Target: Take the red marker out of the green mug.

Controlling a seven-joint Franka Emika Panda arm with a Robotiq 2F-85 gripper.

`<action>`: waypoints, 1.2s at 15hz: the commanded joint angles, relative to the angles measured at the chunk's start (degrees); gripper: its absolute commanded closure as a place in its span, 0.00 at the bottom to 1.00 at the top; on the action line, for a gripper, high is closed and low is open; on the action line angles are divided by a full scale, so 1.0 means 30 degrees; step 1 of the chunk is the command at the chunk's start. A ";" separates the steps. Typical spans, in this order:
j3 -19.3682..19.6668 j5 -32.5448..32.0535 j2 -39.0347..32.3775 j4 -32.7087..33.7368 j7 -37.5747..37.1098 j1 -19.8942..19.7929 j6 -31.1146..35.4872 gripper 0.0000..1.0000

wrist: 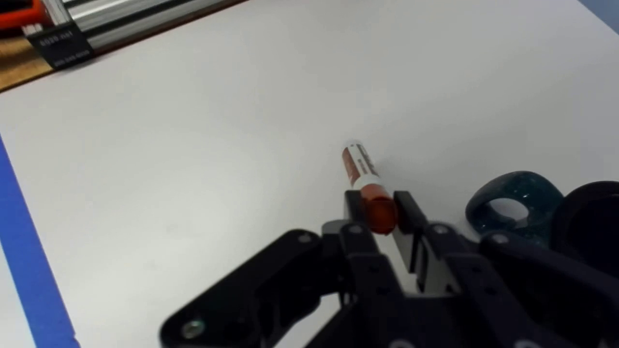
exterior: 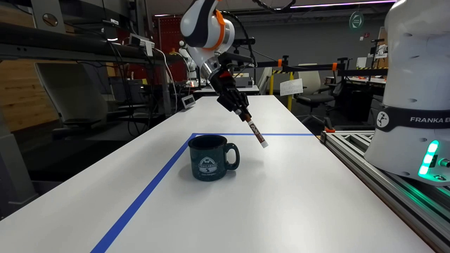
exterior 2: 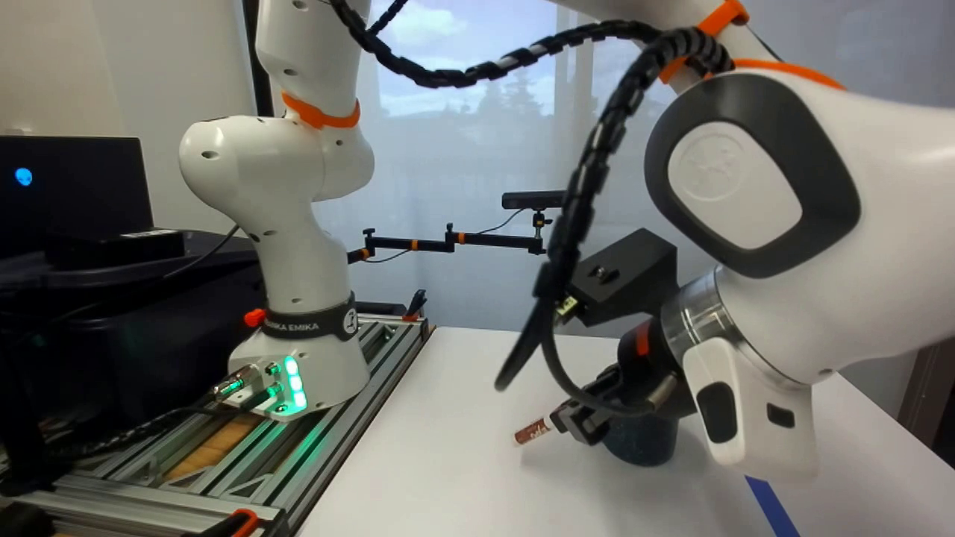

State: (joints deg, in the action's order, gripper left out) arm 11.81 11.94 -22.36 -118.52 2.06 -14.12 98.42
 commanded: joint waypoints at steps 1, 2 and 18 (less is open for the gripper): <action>-0.0648 -0.0456 -0.0998 -0.0128 0.0738 0.0340 0.1846 0.95; -0.0795 -0.0544 -0.1262 -0.0162 0.0670 0.0463 0.2439 0.95; -0.1945 -0.0619 -0.0939 -0.2227 0.0092 0.1650 1.1965 0.48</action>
State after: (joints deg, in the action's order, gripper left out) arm 6.47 10.76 -28.91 -121.89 3.13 -9.66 131.28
